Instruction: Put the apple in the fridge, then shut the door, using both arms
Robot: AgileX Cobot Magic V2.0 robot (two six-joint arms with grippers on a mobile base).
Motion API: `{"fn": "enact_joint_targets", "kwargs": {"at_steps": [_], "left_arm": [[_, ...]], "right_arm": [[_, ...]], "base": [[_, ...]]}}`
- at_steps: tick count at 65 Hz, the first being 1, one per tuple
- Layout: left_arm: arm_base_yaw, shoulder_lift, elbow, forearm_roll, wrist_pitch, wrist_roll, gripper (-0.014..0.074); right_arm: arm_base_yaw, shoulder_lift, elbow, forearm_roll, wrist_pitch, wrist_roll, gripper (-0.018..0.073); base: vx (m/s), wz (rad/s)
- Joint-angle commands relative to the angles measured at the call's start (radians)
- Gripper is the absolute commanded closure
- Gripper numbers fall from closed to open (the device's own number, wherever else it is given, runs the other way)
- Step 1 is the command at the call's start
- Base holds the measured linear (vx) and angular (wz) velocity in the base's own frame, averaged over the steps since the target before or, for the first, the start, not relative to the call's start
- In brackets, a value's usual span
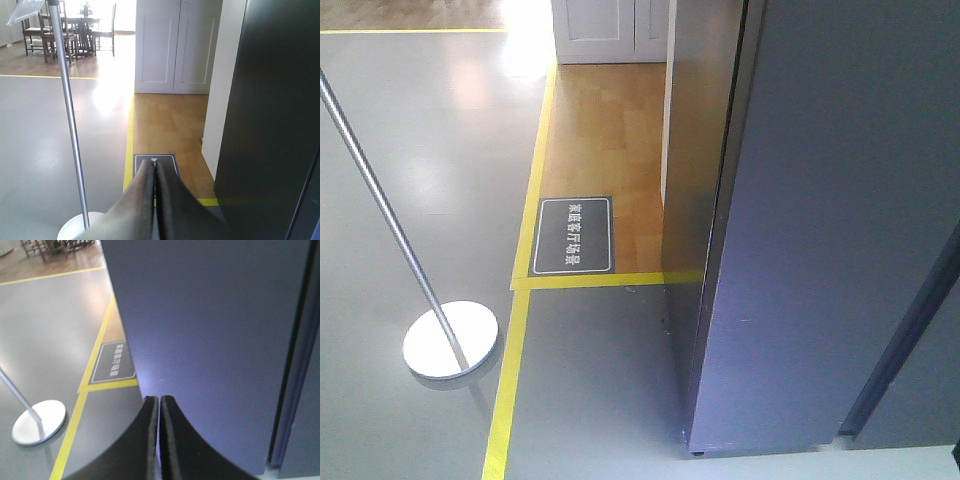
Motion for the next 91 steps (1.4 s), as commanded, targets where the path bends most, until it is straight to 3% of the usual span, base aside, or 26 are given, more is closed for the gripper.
{"fn": "enact_joint_targets", "kwargs": {"at_steps": [1, 13, 30, 44, 91], "left_arm": [[0.001, -0.015, -0.017, 0.0, -0.082, -0.01, 0.0603], [0.001, -0.015, -0.017, 0.0, -0.082, -0.01, 0.0603], [0.001, -0.015, -0.017, 0.0, -0.082, -0.01, 0.0603], [0.001, -0.015, -0.017, 0.0, -0.082, -0.01, 0.0603], [0.001, -0.015, -0.017, 0.0, -0.082, -0.01, 0.0603]], "right_arm": [[0.029, -0.011, 0.014, -0.089, -0.193, 0.069, 0.0561], [0.061, -0.011, 0.014, -0.31, -0.283, 0.16, 0.0561], [0.059, -0.011, 0.014, -0.403, -0.365, 0.195, 0.0561], [0.059, -0.011, 0.014, -0.408, -0.455, 0.195, 0.0559], [0.059, -0.01, 0.013, -0.408, -0.452, 0.195, 0.0559]], "base": [[0.0, 0.0], [0.0, 0.0], [0.0, 0.0], [0.0, 0.0], [0.0, 0.0]]}}
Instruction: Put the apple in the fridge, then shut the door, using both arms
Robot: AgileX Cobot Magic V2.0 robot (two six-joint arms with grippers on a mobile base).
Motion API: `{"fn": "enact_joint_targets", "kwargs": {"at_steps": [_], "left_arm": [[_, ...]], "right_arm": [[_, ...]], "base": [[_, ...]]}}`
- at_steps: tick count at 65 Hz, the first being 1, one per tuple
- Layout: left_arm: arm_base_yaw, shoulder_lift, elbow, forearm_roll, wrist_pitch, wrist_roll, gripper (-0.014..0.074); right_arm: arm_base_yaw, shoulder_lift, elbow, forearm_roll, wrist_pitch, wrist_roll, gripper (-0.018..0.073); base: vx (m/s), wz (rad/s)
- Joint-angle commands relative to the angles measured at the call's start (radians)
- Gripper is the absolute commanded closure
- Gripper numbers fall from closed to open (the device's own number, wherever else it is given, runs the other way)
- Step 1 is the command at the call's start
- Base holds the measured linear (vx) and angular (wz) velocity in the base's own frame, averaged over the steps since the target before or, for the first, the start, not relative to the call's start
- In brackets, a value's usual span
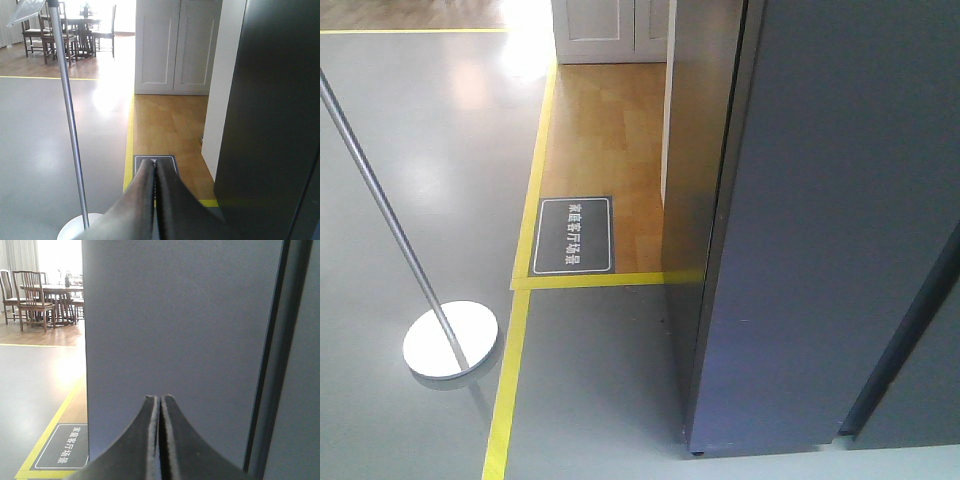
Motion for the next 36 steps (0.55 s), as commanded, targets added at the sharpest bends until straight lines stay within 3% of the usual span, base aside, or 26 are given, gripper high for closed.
{"fn": "enact_joint_targets", "kwargs": {"at_steps": [1, 36], "left_arm": [[0.001, -0.015, -0.017, 0.0, -0.076, -0.01, 0.0603], [0.001, -0.015, -0.017, 0.0, -0.076, -0.009, 0.0603]], "right_arm": [[0.0, -0.01, -0.003, -0.008, -0.076, 0.001, 0.0559], [0.0, -0.01, -0.003, -0.008, -0.076, 0.001, 0.0555]], "base": [[0.0, 0.0], [0.0, 0.0]]}}
